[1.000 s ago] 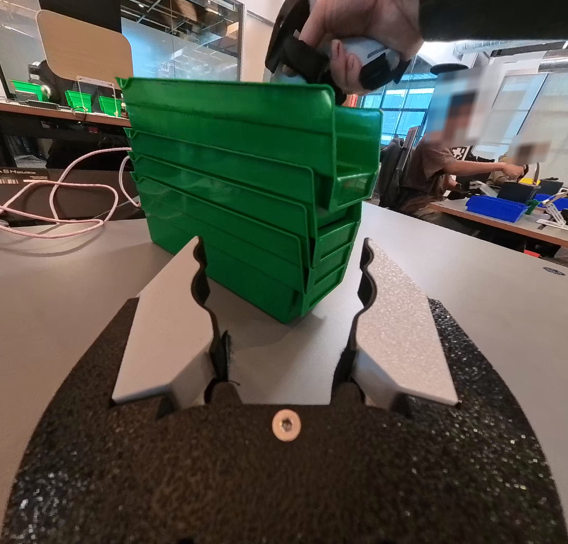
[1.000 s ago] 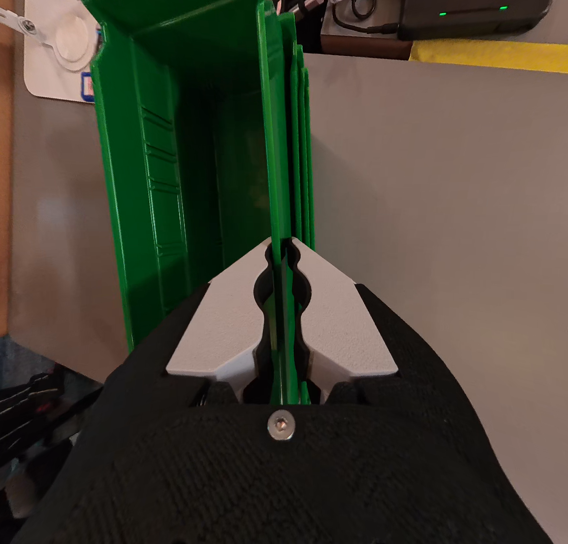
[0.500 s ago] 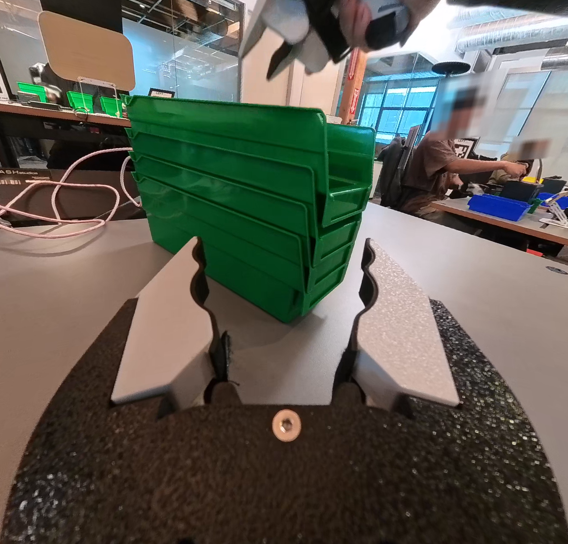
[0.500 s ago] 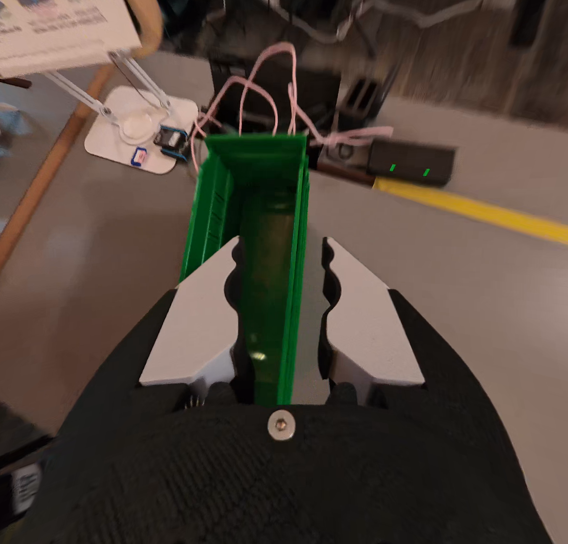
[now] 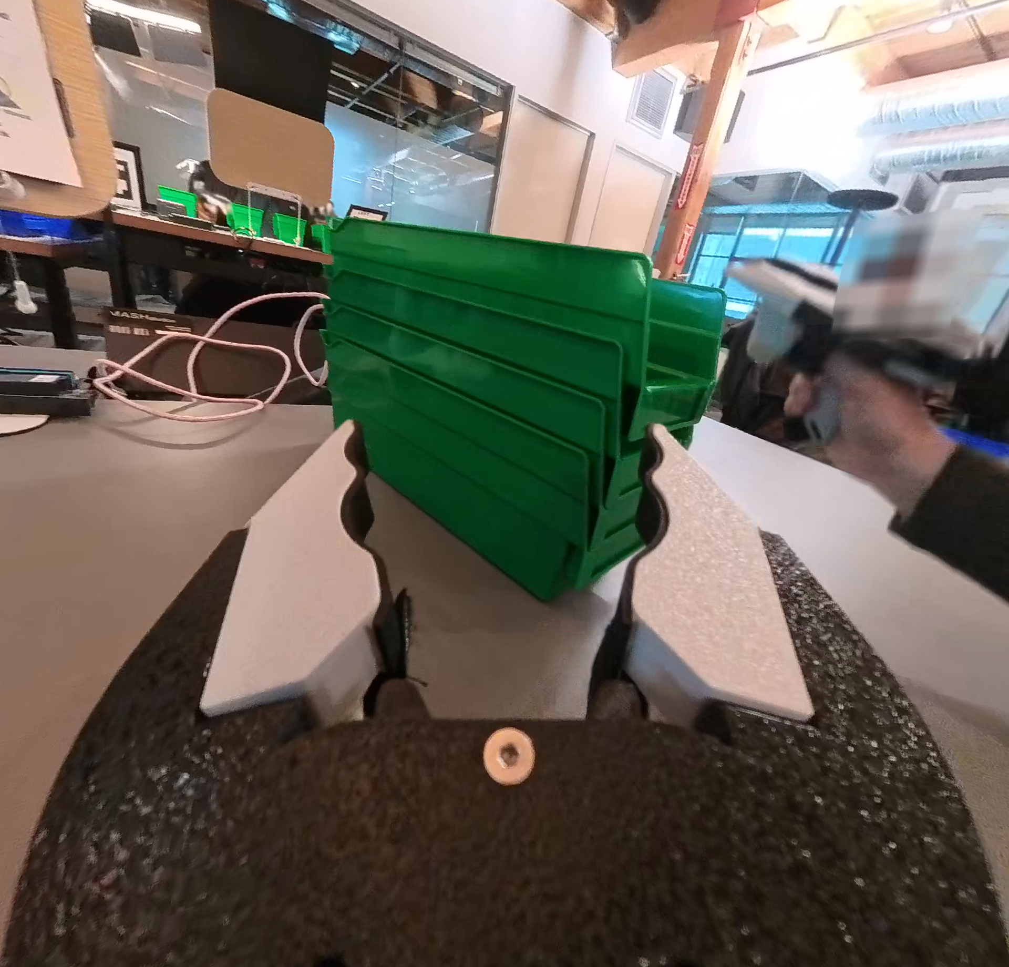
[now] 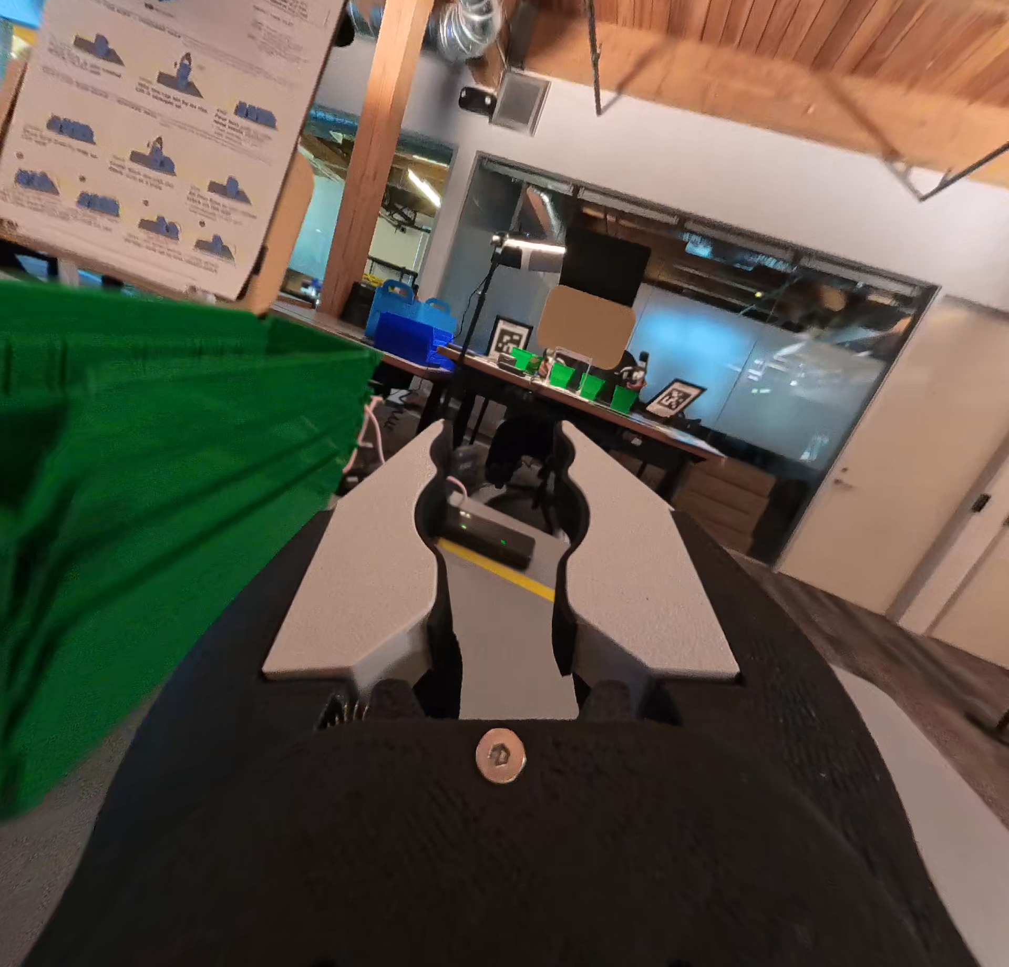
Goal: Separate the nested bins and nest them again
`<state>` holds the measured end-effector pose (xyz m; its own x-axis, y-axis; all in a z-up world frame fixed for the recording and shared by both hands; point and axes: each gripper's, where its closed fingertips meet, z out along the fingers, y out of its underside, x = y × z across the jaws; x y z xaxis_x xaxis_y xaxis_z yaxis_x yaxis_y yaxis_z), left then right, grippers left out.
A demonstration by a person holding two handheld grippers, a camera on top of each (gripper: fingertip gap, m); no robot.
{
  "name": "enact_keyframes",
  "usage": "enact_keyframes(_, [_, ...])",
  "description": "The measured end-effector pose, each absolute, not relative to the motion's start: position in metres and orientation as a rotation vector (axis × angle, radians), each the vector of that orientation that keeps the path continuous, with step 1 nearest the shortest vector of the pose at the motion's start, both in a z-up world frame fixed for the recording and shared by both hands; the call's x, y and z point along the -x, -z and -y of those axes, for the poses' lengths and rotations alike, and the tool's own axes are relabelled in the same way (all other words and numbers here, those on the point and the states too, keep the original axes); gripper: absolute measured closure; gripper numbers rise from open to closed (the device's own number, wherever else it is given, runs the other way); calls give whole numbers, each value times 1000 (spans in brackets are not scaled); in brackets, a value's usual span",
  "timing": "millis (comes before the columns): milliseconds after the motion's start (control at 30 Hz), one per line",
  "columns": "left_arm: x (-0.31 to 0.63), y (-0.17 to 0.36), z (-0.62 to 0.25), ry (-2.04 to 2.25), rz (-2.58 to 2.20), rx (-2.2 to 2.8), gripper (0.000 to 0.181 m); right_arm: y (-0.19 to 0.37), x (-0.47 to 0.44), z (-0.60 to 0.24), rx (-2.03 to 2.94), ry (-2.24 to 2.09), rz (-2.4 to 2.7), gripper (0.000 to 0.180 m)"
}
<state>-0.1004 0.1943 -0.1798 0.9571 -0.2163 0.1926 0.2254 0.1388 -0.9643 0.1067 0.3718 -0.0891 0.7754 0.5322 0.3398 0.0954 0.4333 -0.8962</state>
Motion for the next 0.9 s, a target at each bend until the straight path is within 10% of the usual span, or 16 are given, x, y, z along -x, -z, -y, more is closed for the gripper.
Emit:
enact_keyframes(200, [104, 182, -197, 287, 17, 1405, 85, 164, -110, -392, 1201, -432, 672, 144])
enact_keyframes(900, [85, 192, -207, 148, -124, 1467, 84, 121, -52, -231, 536, -312, 1159, 137])
